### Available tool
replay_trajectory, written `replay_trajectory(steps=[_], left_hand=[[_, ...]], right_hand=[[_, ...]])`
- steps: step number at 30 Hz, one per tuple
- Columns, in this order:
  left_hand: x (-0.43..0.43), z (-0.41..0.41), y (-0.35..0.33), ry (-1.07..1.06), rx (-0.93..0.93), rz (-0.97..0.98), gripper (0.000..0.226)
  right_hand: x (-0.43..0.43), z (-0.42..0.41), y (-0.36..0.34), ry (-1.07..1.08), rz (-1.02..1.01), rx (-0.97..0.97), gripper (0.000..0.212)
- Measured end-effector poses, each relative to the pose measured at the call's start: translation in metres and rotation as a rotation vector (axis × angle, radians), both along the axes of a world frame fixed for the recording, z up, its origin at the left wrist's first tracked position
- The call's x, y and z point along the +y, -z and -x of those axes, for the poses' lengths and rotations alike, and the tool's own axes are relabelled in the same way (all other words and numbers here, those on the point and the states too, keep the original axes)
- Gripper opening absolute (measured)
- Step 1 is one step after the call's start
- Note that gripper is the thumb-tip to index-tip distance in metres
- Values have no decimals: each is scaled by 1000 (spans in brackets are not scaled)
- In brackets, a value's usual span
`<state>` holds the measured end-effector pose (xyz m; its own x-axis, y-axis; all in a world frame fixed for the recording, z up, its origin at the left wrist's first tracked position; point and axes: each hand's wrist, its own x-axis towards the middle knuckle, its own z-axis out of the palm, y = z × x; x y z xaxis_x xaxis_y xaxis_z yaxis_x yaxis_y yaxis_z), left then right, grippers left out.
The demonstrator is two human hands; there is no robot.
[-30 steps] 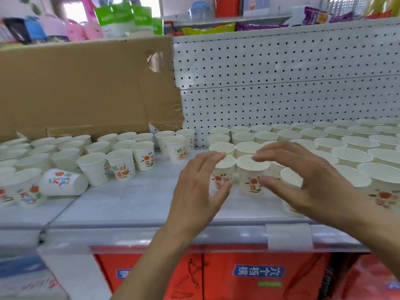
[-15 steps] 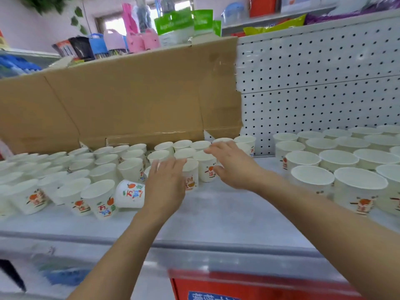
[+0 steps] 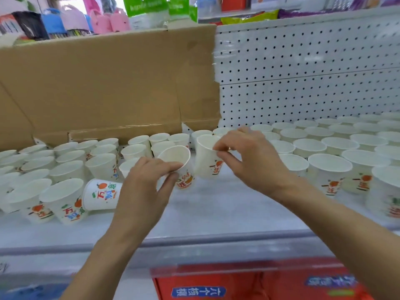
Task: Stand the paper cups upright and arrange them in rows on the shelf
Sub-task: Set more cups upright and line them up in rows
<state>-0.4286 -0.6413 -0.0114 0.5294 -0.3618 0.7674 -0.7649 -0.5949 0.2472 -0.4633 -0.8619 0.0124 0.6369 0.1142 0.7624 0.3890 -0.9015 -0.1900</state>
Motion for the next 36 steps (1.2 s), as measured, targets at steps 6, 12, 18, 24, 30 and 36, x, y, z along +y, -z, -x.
replay_trajectory(steps=[6,12,18,24,30,36], left_hand=[[-58,46,-4,222,-44,80,23],[-123,71,4,357,37,1,20],[-152,80,8,358,68,-68,15],[-163,86,14,321,70,-128,16],[-167,91,14,305,77,-139,15],[-171,95,15,305,119,-115,11]], right_hand=[[-71,109,-16,152,-39,-99,6],[-118,166,5,238,-5,9,6],[-138,165,24,245,116,89,12],[-150,163,27,229,221,146,10],[-151,164,24,191,247,159,10],[-156,162,22,178,249,179,16]])
